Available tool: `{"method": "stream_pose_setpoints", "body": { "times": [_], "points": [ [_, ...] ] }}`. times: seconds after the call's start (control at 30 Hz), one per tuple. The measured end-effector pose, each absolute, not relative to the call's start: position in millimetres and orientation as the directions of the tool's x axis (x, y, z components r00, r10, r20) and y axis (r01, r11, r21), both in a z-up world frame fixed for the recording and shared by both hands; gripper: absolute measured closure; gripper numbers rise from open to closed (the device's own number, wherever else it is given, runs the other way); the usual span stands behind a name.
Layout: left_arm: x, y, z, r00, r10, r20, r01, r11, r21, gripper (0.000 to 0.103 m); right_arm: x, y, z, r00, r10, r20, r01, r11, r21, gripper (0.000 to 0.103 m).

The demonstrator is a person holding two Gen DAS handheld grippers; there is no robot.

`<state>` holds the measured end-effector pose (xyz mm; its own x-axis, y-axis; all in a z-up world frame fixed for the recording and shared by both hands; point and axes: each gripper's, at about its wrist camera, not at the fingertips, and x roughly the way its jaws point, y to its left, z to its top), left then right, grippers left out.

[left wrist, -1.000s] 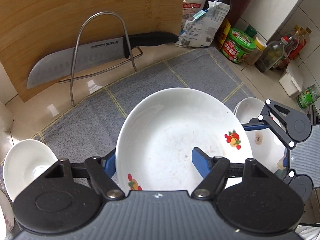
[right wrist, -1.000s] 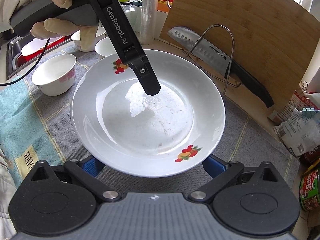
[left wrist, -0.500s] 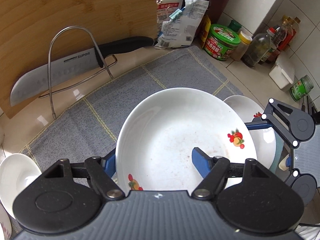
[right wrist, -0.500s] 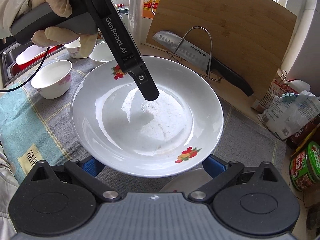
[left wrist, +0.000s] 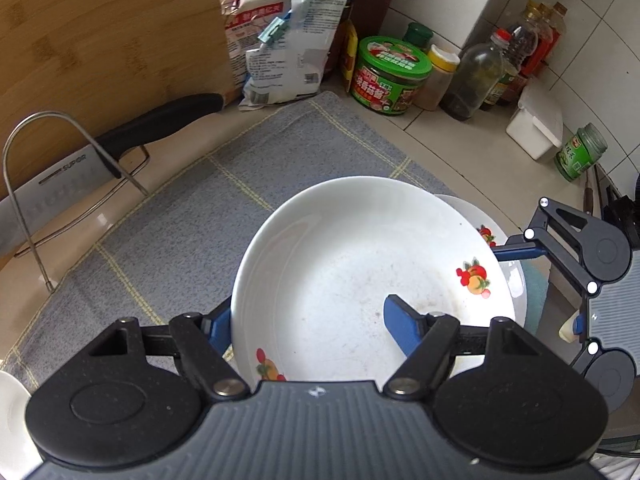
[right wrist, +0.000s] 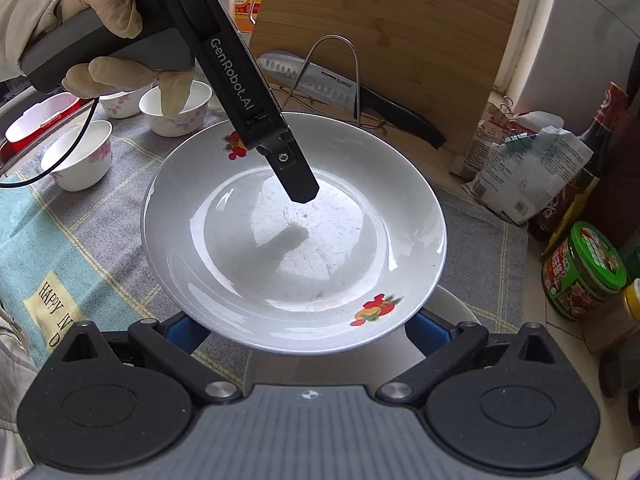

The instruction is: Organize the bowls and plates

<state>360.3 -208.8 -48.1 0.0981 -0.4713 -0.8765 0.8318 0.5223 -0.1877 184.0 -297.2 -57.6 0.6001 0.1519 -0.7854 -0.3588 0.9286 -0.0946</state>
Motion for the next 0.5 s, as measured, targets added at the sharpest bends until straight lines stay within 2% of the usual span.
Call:
{"method": "stream_pose_setpoints", "body": {
  "times": [0.5],
  "points": [
    [340.1, -264.3, -55.8, 0.038, -0.476, -0.879, 0.880, 0.433, -0.197, 0.028, 152.7, -327.8, -59.7, 0.601, 0.074, -0.796, -0.254, 0.962, -0.102, 0.000]
  ]
}}
